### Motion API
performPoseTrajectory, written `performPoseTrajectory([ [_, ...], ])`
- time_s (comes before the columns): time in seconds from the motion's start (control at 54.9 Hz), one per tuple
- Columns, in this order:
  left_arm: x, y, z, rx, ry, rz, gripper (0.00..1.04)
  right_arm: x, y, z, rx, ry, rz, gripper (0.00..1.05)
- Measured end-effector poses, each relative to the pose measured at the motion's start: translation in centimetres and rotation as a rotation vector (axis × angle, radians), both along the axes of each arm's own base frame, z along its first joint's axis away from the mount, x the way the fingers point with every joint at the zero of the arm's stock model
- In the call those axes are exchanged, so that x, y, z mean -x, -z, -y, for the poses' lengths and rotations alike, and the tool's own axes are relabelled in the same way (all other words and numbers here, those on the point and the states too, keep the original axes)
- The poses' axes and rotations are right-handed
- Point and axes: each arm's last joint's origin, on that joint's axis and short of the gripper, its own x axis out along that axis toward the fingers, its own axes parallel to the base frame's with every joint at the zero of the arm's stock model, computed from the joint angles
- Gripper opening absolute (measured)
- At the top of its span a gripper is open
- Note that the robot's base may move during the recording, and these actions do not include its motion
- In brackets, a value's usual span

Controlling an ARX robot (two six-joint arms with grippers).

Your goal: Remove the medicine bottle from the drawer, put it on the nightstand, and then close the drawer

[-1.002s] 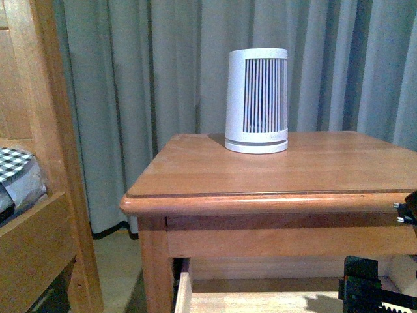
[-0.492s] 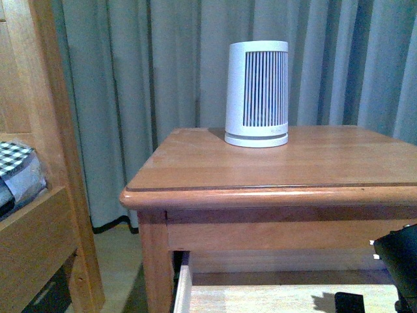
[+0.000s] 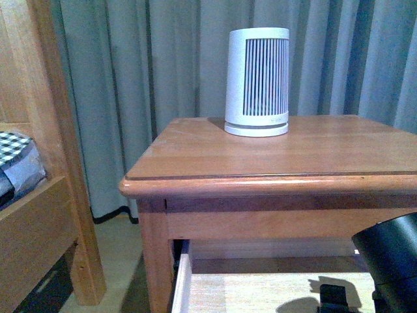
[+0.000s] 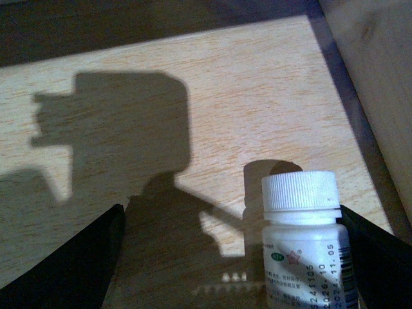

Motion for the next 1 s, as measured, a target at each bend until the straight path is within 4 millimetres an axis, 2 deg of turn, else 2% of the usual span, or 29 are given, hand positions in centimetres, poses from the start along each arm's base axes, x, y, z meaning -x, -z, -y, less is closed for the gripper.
performPoseTrajectory([
  [0.128, 0.0, 0.0, 0.0, 0.000, 0.000, 0.000, 0.98, 0.0, 0.0, -0.5, -0.021, -0.023, 0.005, 0.82],
  [0.292, 0.0, 0.0, 0.0, 0.000, 0.000, 0.000, 0.98, 0.1, 0.1, -1.1, -0.063, -0.049, -0.004, 0.58],
  [0.364, 0.0, 0.0, 0.0, 0.000, 0.000, 0.000, 0.98, 0.3, 0.1, -1.2, -0.073, -0.058, -0.004, 0.42],
  [0.456, 0.0, 0.0, 0.0, 0.000, 0.000, 0.000, 0.98, 0.6, 0.1, -1.1, -0.083, -0.067, -0.002, 0.32],
  [0.601, 0.0, 0.0, 0.0, 0.000, 0.000, 0.000, 0.98, 1.4, -0.1, -1.0, -0.111, -0.088, -0.001, 0.30],
  [0.765, 0.0, 0.0, 0.0, 0.000, 0.000, 0.000, 0.98, 3.3, -1.6, -1.0, -0.212, -0.144, -0.011, 0.30],
  [0.875, 0.0, 0.0, 0.0, 0.000, 0.000, 0.000, 0.98, 4.6, -4.5, -1.4, -0.275, -0.206, 0.044, 0.30],
  [0.948, 0.0, 0.0, 0.0, 0.000, 0.000, 0.000, 0.98, 5.6, -8.4, -1.9, -0.327, -0.287, 0.123, 0.30],
  [1.002, 0.0, 0.0, 0.0, 0.000, 0.000, 0.000, 0.98, 6.1, -10.5, -2.0, -0.355, -0.328, 0.157, 0.30],
])
